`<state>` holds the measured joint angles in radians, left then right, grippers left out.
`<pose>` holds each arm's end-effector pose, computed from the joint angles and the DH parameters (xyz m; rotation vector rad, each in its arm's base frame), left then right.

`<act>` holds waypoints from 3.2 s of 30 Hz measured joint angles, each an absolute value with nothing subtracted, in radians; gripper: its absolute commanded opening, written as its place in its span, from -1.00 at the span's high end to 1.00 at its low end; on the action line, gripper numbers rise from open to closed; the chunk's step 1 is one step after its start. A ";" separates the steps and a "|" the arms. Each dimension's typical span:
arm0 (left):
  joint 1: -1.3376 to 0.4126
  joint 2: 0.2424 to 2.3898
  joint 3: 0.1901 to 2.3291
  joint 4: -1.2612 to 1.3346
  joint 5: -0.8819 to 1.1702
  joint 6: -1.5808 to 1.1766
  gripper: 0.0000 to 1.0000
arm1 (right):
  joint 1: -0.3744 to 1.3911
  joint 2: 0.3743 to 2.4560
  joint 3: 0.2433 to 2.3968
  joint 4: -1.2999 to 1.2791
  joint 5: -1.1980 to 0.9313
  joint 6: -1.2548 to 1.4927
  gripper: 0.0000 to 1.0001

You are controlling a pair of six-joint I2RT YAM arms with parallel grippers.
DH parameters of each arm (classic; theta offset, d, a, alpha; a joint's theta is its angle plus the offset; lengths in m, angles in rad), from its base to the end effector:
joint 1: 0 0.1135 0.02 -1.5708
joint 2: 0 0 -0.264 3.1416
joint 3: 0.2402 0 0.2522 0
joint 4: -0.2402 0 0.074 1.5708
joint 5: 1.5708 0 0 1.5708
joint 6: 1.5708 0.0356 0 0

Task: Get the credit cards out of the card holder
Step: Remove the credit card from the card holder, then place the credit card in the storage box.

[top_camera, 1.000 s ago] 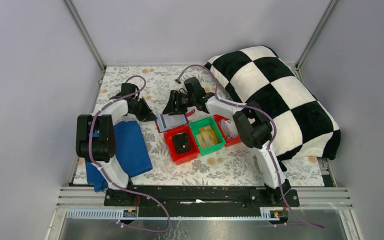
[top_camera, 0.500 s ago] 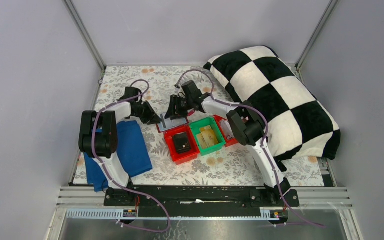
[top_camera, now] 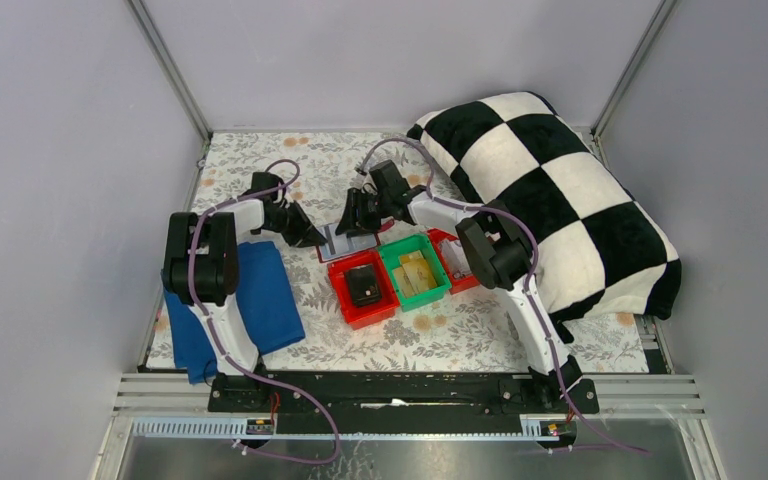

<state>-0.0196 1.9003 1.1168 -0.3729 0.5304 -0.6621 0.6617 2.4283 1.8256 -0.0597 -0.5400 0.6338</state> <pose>0.3630 -0.0251 0.1371 -0.7297 2.6971 -0.9101 0.4131 0.3449 0.1325 -0.3623 2.4258 1.2525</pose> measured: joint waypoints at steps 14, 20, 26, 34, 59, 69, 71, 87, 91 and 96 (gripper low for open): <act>-0.016 1.938 1.153 -0.382 0.559 -0.661 0.72 | 0.615 2.423 1.674 0.182 -0.633 0.760 0.62; -0.016 1.947 1.157 -0.372 0.574 -0.662 0.72 | 0.614 2.423 1.668 0.204 -0.661 0.773 0.90; -0.016 1.948 1.157 -0.372 0.575 -0.662 0.73 | 0.614 2.423 1.668 0.221 -0.683 0.780 1.00; -0.016 1.951 1.158 -0.368 0.580 -0.664 0.74 | 0.607 2.423 1.669 0.206 -0.687 0.749 1.00; -0.016 1.953 1.161 -0.366 0.588 -0.663 0.68 | 0.517 2.329 1.668 0.032 -0.734 0.588 1.00; -0.019 1.933 1.230 -0.452 0.510 -0.622 0.58 | 0.456 2.209 1.765 -0.248 -0.585 0.436 1.00; -0.019 1.914 1.251 -0.475 0.489 -0.614 0.55 | 0.458 2.182 1.795 -0.334 -0.505 0.399 1.00; -0.019 1.689 1.308 -0.577 0.421 -0.591 0.48 | 0.500 1.669 1.427 -0.667 0.355 0.220 1.00; -0.019 1.687 1.308 -0.594 0.420 -0.591 0.48 | 0.554 1.657 1.319 -0.647 0.380 0.209 1.00; -0.019 1.687 1.304 -0.597 0.418 -0.591 0.47 | 0.583 1.660 1.236 -0.603 0.345 0.182 1.00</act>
